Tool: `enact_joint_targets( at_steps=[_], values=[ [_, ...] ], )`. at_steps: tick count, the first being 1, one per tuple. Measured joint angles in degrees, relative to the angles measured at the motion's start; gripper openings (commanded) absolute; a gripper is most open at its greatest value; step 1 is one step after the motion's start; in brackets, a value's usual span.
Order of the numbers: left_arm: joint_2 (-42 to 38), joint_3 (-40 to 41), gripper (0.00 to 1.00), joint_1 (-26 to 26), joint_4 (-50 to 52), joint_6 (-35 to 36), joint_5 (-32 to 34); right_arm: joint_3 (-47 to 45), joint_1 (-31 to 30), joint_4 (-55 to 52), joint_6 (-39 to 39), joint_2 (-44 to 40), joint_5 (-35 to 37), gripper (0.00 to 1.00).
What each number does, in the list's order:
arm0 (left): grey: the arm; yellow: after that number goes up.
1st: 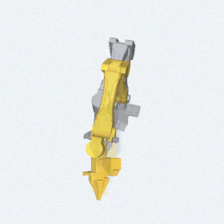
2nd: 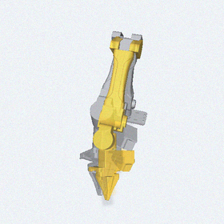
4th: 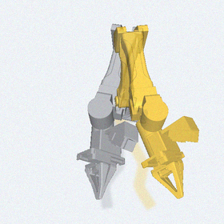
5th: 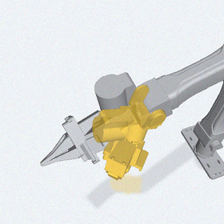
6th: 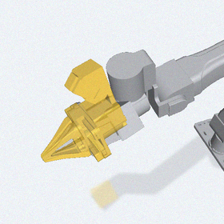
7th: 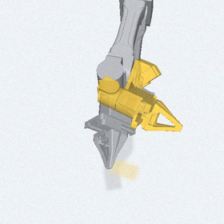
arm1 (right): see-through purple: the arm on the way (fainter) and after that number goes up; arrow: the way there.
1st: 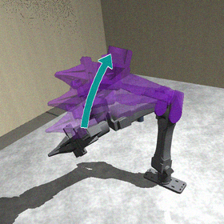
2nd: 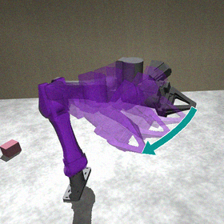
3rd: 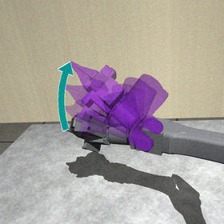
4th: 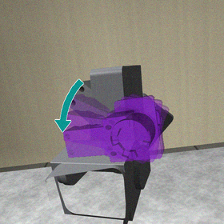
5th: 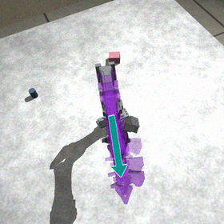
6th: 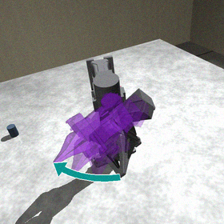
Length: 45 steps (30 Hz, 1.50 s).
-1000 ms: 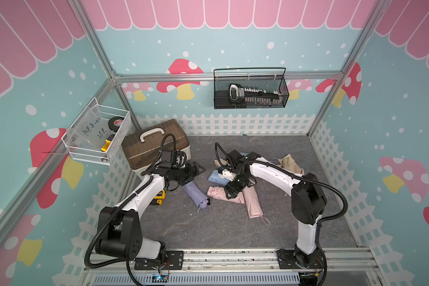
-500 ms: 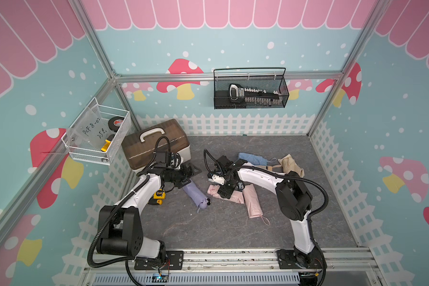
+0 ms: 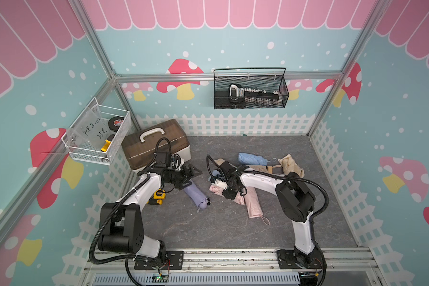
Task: Take umbrellas out of sleeves
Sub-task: Pick up the umbrella from the center of the board.
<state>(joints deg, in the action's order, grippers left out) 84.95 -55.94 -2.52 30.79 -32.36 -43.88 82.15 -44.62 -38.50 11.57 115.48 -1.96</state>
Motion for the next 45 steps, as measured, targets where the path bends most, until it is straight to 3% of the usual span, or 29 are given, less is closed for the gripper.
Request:
enact_joint_targets(
  at_steps=[17,28,32,34,42,45],
  values=[
    [2.3,-6.6,0.9,-0.1,3.0,-0.5,-14.3,4.2,0.0,-8.7,0.9,-17.1,-11.4,0.26],
    [1.0,-8.0,0.86,-4.9,3.1,-5.2,-17.7,5.2,-1.3,-11.3,1.7,-17.5,-11.0,0.25],
    [1.0,-8.0,0.81,-5.9,3.3,-5.9,-17.7,6.1,-1.6,-11.5,1.7,-17.5,-10.9,0.25],
    [1.0,-8.0,0.74,-6.0,3.3,-6.4,-17.7,6.7,-1.6,-11.5,1.7,-17.5,-10.9,0.25],
    [1.0,-8.0,0.7,-6.9,3.3,-6.9,-18.8,7.9,-1.6,-11.4,1.7,-17.5,-9.7,0.25],
    [1.0,-8.0,0.63,-7.4,3.3,-7.0,-19.3,8.2,-1.6,-11.5,1.7,-17.5,-9.2,0.25]
  ],
)
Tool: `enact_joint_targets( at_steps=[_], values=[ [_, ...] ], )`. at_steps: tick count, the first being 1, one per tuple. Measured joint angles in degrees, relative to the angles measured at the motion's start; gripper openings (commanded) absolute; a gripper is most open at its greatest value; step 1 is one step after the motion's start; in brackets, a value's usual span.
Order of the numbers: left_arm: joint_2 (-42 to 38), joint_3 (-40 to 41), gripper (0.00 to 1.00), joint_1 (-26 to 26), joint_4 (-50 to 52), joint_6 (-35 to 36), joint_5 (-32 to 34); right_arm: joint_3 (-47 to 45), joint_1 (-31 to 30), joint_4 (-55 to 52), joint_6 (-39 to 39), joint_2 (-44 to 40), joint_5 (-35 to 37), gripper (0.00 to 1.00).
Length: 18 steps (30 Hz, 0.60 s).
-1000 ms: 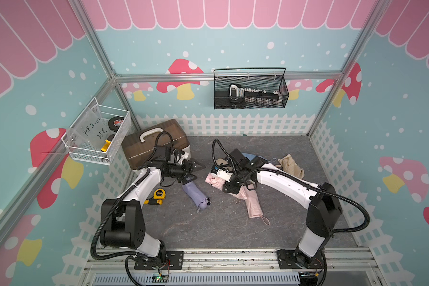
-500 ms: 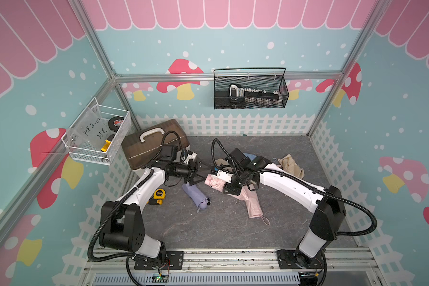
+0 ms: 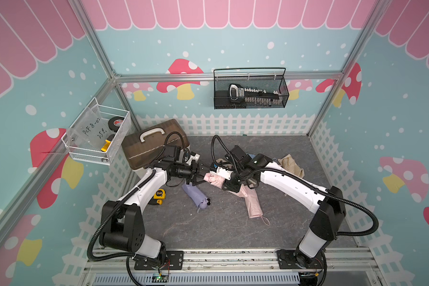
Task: Take umbrellas out of sleeves
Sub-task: Pick up the umbrella from the center of the board.
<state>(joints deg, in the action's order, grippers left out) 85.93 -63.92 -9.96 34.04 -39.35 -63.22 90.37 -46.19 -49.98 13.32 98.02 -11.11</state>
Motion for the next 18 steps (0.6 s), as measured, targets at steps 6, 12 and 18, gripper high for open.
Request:
enact_joint_targets(
  at_steps=[6,12,18],
  values=[
    [0.0,0.0,0.47,-0.3,-0.4,-0.3,-1.3,1.6,0.0,-0.2,0.2,0.7,0.2,0.25],
    [0.0,0.2,0.16,-0.2,-0.4,-0.7,-1.5,2.4,-0.4,-0.3,0.4,1.8,0.4,0.25],
    [0.1,1.0,0.0,-0.2,-2.8,-1.9,-1.8,2.8,-0.4,-0.7,0.5,2.0,1.4,0.32]
  ],
)
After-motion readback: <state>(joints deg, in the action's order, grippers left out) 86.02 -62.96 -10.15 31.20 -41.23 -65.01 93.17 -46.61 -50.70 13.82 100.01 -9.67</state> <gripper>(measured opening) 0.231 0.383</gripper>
